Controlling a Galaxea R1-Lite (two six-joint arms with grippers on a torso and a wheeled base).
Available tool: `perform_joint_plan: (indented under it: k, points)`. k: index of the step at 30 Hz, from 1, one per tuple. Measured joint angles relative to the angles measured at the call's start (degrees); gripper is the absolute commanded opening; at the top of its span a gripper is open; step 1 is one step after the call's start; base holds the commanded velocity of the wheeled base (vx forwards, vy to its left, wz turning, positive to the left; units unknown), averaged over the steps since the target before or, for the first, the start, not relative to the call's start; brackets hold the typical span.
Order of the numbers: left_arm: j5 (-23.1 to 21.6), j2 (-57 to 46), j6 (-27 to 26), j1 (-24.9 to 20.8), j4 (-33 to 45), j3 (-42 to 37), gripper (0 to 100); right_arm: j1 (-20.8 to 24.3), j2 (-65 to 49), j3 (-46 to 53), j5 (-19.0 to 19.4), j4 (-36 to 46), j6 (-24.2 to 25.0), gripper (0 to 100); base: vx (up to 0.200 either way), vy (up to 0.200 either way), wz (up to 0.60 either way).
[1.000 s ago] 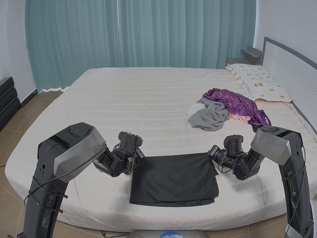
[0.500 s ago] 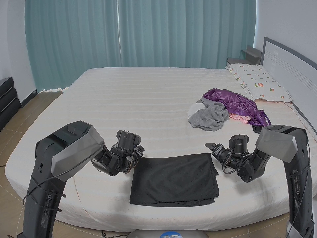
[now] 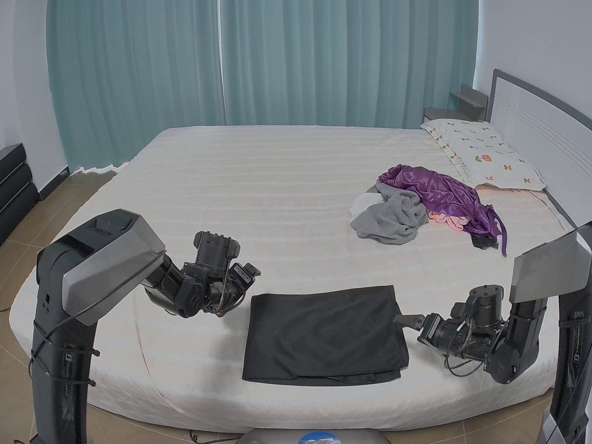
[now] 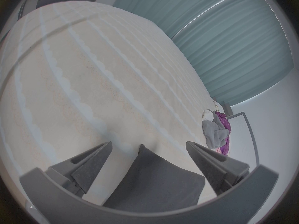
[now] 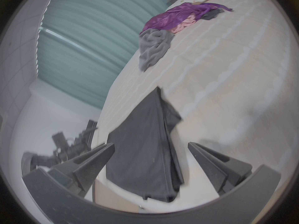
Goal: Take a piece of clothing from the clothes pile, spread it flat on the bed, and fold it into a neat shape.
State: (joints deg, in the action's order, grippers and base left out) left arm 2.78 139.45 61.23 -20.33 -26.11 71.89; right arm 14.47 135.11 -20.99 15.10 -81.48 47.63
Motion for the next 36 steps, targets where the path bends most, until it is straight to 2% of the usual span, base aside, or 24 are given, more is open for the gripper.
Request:
perform_joint_plan:
  k: [4,7,20,21,25,36]
  points:
    - [-1.9,-1.5,0.7,0.9,0.1,-1.3,100,0.8,-0.5,7.3,3.7,-5.1,-7.4,100,0.0,0.0,0.0]
    - [-2.6,-2.3,0.9,1.2,0.2,-1.9,100,1.5,0.5,9.7,4.7,-7.4,-10.5,100,0.0,0.0,0.0]
    - [-2.7,-3.3,1.0,1.5,0.2,-2.2,100,3.6,5.1,7.5,3.3,-7.5,-11.6,100,0.0,0.0,0.0]
    - [-2.7,-3.3,1.0,1.5,0.2,-2.1,100,3.7,5.4,7.2,3.0,-7.5,-11.6,0,0.0,0.0,0.0]
    - [-2.6,-3.4,1.0,1.4,0.2,-2.1,100,3.8,6.2,6.2,1.4,-7.5,-11.8,0,0.0,0.0,0.0]
    - [-2.6,-3.4,1.0,1.4,0.2,-2.0,100,3.8,5.8,8.1,1.4,-7.5,-11.7,0,0.0,0.0,0.0]
